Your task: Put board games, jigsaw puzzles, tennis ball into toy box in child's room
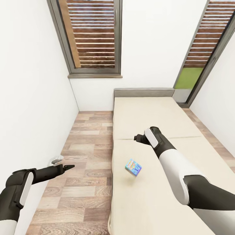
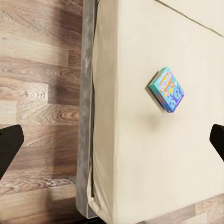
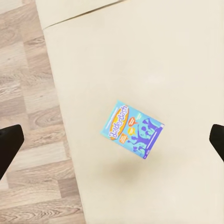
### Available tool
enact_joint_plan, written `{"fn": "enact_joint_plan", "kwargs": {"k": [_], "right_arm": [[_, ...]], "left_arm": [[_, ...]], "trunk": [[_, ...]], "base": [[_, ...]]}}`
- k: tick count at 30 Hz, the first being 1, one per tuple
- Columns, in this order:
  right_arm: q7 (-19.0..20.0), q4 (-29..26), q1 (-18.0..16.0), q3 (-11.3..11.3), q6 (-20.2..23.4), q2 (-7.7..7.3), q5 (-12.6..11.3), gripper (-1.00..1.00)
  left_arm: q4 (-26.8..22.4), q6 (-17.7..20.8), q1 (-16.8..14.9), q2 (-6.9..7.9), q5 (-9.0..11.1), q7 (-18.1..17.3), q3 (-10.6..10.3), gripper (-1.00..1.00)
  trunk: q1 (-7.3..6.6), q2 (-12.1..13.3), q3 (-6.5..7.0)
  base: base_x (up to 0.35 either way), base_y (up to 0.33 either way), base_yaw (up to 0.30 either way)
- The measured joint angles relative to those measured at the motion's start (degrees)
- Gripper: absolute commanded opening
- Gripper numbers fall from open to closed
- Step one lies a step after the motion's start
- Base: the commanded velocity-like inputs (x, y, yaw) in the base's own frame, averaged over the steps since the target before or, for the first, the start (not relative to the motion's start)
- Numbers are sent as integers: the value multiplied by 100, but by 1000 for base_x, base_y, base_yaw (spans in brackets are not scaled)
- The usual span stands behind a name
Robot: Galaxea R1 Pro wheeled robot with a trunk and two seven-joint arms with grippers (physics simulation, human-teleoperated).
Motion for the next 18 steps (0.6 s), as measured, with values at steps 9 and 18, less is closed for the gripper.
{"fn": "enact_joint_plan", "kwargs": {"k": [9, 18], "right_arm": [[0, 7, 0, 0, -1, 4, 7, 100], [1, 29, -8, 237, -16, 145, 14, 100]], "left_arm": [[-1, 0, 1, 0, 5, 0, 0, 100], [-1, 1, 1, 1, 6, 1, 0, 100]], "trunk": [[0, 0, -82], [0, 0, -165]], "base": [[0, 0, 49], [0, 0, 120]]}}
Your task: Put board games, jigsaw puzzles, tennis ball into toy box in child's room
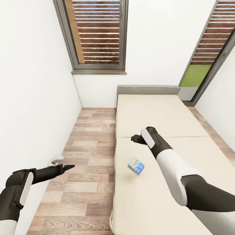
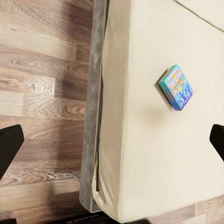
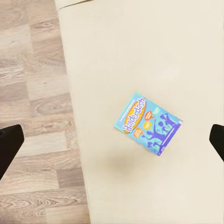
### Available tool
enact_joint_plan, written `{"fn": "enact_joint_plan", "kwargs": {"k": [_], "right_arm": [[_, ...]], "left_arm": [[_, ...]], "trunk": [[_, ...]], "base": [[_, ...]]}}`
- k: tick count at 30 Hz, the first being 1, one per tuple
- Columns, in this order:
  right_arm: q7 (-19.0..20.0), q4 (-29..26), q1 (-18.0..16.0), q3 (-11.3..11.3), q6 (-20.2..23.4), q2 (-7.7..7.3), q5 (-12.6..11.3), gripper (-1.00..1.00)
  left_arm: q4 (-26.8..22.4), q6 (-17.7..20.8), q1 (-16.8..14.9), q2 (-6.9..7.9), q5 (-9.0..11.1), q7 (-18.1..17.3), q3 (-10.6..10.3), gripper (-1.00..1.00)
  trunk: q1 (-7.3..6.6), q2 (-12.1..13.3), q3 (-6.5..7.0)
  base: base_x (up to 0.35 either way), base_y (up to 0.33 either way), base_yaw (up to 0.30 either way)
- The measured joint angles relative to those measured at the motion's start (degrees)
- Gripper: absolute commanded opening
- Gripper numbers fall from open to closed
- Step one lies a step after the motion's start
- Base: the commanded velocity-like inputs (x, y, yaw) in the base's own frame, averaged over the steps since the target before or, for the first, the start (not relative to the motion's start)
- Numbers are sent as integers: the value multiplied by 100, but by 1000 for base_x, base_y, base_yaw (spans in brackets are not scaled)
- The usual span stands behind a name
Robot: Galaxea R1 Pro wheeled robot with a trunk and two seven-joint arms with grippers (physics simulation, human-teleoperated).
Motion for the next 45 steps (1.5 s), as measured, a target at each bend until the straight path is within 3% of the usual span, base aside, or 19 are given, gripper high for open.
{"fn": "enact_joint_plan", "kwargs": {"k": [19, 45], "right_arm": [[1, 4, -1, 28, -110, -36, -7, 100], [2, -16, -1, 30, -256, 4, -2, 100]], "left_arm": [[1, -1, -1, 0, -10, 8, 0, 100], [1, -6, -1, 0, -11, 16, -1, 100]], "trunk": [[0, 0, -175], [0, 0, -358]], "base": [[0, 0, 86], [0, 0, -145]]}}
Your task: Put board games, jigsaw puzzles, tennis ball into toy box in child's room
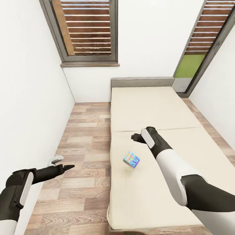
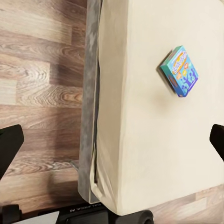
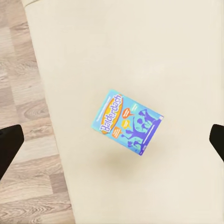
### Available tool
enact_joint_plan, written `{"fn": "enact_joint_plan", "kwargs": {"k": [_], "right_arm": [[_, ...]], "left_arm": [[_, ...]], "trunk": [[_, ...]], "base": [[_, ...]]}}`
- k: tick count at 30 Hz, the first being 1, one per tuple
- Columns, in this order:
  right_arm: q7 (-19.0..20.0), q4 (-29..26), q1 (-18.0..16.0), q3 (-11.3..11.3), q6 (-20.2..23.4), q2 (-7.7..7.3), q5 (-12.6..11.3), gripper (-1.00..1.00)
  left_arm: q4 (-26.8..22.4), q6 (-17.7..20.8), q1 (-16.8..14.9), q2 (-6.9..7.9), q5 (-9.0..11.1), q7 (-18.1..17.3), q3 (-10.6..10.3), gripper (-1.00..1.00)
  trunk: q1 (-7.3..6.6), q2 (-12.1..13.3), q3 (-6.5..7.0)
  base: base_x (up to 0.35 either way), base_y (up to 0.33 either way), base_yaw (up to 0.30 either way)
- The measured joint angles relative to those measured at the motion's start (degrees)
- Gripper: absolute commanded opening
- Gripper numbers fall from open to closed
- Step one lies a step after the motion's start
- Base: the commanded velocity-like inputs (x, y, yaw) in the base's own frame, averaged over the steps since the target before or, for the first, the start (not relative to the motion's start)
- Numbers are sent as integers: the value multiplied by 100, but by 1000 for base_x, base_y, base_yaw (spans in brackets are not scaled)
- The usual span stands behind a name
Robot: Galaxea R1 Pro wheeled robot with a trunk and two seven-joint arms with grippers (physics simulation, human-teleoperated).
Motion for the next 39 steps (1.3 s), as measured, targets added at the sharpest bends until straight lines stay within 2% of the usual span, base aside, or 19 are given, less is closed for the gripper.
{"fn": "enact_joint_plan", "kwargs": {"k": [25, 39], "right_arm": [[-2, -2, -28, 2, -1, 13, 2, 100], [-2, 17, -292, 1, 22, 13, 1, 100]], "left_arm": [[0, -1, 0, 0, 1, 0, 0, 100], [0, -2, 0, 0, 1, 0, 0, 100]], "trunk": [[0, 0, -226], [0, 0, -359]], "base": [[0, 0, -3], [0, 0, 0]]}}
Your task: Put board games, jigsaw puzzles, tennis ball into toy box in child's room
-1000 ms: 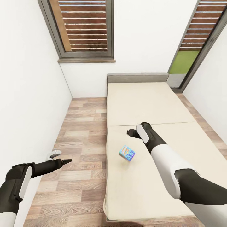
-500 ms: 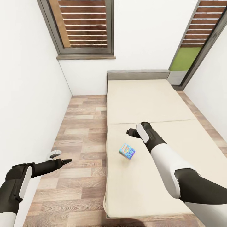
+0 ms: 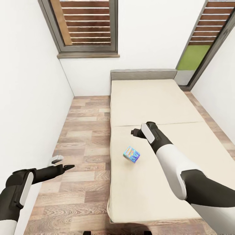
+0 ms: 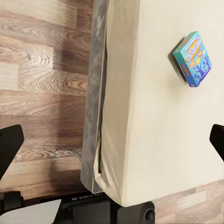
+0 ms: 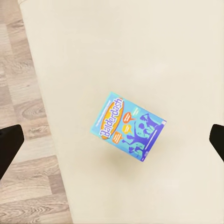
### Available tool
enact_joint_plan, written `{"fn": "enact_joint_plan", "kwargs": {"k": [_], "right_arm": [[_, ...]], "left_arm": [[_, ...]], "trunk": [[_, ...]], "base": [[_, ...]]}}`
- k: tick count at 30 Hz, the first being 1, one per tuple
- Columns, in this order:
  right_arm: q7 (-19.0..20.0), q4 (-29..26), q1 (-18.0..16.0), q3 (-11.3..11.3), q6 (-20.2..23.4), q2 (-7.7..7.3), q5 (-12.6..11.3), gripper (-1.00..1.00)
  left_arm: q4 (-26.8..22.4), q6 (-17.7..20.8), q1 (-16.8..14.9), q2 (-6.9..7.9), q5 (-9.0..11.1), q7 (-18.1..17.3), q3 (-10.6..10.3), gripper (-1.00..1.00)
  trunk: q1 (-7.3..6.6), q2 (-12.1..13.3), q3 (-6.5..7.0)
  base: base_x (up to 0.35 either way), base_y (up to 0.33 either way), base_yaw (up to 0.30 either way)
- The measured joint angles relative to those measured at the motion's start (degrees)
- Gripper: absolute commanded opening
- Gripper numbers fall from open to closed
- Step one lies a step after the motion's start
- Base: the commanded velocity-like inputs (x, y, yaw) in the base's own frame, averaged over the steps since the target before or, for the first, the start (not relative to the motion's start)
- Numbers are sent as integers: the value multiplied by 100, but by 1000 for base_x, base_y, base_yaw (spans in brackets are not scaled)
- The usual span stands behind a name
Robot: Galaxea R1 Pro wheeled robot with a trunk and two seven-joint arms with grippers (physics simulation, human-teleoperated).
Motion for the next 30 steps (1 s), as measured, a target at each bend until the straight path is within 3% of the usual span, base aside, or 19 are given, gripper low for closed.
{"fn": "enact_joint_plan", "kwargs": {"k": [30], "right_arm": [[0, 11, -89, 7, 7, 64, -2, 100]], "left_arm": [[0, -1, 1, -7, 8, -11, -18, 100]], "trunk": [[0, 0, -285]], "base": [[0, 0, 0]]}}
